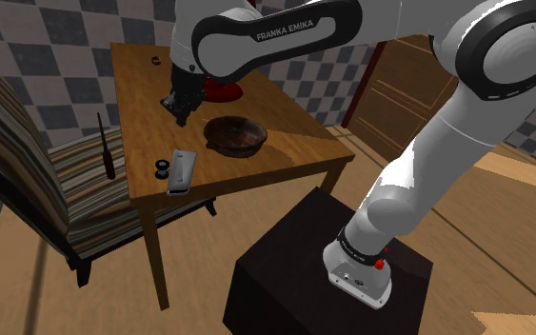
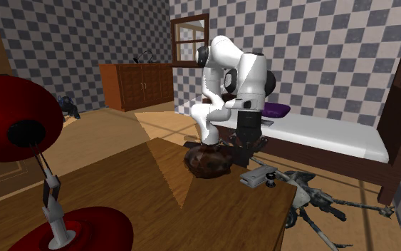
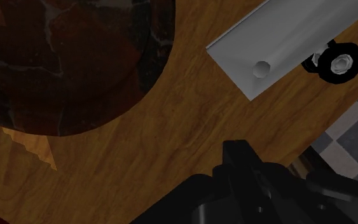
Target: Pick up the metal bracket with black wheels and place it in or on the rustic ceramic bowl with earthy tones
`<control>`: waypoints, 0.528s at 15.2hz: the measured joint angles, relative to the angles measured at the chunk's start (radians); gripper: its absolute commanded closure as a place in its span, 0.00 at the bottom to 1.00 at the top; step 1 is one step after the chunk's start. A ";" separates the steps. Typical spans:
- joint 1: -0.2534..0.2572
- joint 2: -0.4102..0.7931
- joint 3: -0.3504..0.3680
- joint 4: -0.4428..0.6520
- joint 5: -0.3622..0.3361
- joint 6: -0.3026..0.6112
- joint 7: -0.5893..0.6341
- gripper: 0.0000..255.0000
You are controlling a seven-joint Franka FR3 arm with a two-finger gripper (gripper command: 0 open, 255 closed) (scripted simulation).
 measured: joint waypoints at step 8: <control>0.053 0.052 0.034 -0.015 0.046 0.054 -0.203 0.00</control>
